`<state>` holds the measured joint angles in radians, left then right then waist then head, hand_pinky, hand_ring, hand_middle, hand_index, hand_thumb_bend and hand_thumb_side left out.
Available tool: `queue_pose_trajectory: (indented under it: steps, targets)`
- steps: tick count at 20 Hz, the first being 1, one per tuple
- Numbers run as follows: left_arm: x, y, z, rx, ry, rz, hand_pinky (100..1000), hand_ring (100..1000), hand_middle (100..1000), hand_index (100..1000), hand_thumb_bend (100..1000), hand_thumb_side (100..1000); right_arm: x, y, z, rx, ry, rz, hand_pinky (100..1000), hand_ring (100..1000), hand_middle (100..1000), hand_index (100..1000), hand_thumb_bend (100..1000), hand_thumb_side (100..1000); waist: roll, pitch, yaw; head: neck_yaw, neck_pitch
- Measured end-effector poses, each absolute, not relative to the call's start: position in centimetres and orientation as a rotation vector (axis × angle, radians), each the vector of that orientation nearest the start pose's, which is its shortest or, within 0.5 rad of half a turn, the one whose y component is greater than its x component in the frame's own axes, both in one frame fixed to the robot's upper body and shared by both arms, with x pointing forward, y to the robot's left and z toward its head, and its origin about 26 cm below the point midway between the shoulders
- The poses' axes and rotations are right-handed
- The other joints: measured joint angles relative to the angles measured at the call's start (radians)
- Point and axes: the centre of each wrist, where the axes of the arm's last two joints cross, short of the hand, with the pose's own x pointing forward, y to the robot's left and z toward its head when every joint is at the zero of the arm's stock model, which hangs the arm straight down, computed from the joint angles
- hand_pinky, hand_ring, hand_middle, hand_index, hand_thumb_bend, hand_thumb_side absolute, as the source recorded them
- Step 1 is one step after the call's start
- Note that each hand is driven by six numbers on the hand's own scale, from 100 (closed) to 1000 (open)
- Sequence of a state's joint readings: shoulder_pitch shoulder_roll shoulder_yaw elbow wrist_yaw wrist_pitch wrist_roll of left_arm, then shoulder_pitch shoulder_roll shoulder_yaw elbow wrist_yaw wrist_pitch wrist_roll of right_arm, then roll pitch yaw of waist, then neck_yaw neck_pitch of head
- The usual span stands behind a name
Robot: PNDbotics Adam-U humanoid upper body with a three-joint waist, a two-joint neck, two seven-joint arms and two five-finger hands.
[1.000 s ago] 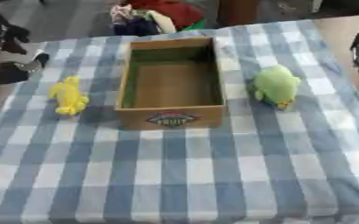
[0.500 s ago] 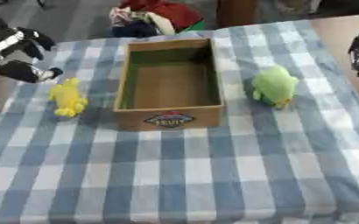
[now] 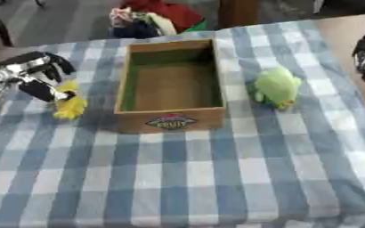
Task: Pick up objects on the table and place them in the box.
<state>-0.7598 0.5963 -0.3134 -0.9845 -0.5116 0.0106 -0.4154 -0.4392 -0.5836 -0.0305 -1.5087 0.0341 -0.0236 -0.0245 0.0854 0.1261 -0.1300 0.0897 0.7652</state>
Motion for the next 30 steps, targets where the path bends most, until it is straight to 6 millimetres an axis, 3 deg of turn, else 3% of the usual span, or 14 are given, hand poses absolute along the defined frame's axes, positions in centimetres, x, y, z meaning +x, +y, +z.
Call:
queue_pose_trajectory:
  steps: [10,21,25,30]
  targets:
    - [44.56,33.60,13.48,0.728,-1.044,-1.370,781,778,811,856,485,170,36.80,-35.70,17.30,-0.532,-1.929,0.456,569,636,608,788,100,100,0.005,-0.004,-0.001,-0.004,0.000]
    - [44.14,33.67,14.05,0.682,-1.037,-1.360,782,784,814,859,572,236,36.76,-35.74,17.21,-0.532,-1.926,0.455,569,634,606,788,100,100,0.004,-0.004,0.000,-0.005,0.000]
    - [44.08,33.76,13.70,0.604,-0.974,-1.407,741,751,784,845,555,191,36.76,-35.75,17.20,-0.532,-1.925,0.455,569,633,605,788,100,100,0.004,-0.004,0.000,-0.005,0.000]
    - [44.05,33.79,13.35,0.562,-0.895,-1.479,668,627,672,791,430,100,36.76,-35.75,17.18,-0.532,-1.925,0.455,569,632,604,788,100,100,0.004,-0.007,0.000,-0.005,0.000]
